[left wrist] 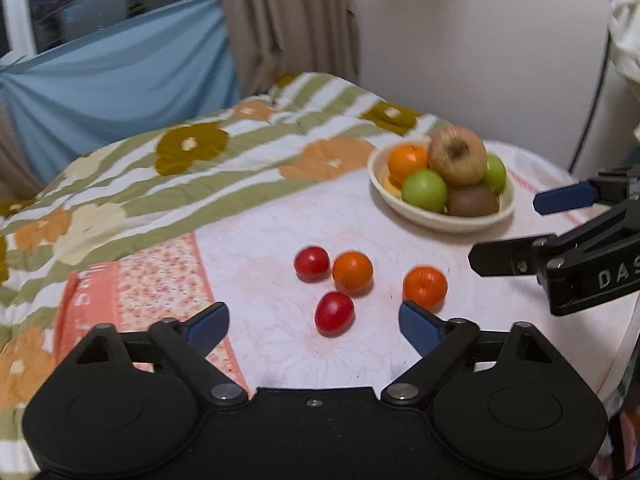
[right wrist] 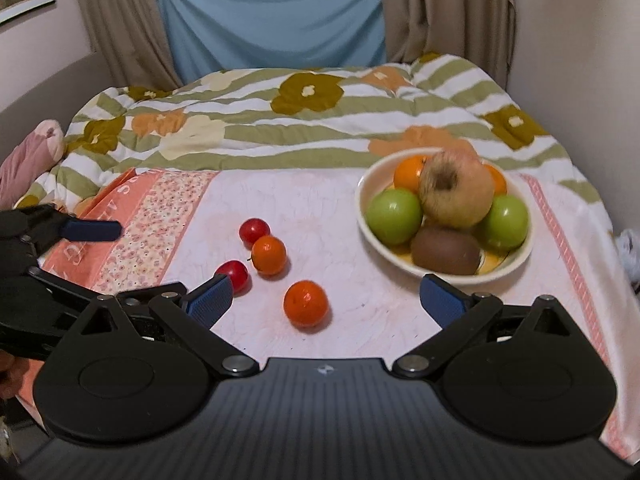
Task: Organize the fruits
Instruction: 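Move both tools away from the bowl toward the tomatoes and tangerines, then grasp a red cherry tomato with the left tool while the right tool grasps a tangerine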
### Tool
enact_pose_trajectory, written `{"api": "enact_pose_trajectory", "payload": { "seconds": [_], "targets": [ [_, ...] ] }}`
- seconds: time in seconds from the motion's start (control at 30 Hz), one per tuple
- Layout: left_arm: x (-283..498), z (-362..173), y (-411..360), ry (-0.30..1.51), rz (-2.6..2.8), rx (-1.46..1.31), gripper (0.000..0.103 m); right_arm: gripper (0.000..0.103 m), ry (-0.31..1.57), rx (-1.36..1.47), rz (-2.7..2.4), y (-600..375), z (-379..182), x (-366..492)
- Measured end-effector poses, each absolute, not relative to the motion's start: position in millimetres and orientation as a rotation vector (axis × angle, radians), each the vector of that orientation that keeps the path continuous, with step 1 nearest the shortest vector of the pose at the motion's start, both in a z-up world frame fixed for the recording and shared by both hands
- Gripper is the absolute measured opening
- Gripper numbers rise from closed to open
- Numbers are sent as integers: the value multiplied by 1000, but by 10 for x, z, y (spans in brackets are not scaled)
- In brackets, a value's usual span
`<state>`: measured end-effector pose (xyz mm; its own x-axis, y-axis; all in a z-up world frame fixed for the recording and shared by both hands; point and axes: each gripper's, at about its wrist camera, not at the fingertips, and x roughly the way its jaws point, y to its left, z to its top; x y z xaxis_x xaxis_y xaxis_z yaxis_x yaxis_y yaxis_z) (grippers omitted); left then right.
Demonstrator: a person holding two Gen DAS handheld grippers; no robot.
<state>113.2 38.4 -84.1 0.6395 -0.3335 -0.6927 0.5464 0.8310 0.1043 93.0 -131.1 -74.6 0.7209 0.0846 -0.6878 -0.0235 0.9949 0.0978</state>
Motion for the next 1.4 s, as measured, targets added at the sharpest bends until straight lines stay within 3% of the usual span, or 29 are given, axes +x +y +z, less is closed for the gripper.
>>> {"api": "enact_pose_trajectory", "payload": {
  "seconds": [0.1,0.3,0.47,0.6,0.8,0.9,1.4],
  "targets": [
    [1219,-976,359,729,-557,355,86,103,771,114,38,-1286,-848,952],
    [1439,-1216,246,770,-626,393,66,103,790,137,15,-1275,-1027,1036],
    [1549,-1350,161,787,-650,421,59,94,810,144,1,-1251,-1166,1111],
    [1618,-1431,118,820,-668,429,48,92,816,145,-4,-1241,-1230,1149],
    [1681,-1461,83,829,-676,414,46,86,835,149,13,-1218,-1310,1204],
    [1701,-1458,74,835,-686,406,34,82,847,146,25,-1193,-1351,1238],
    [1636,-1443,197,835,-643,434,34,65,869,114,62,-1131,-1459,1414]
  ]
}}
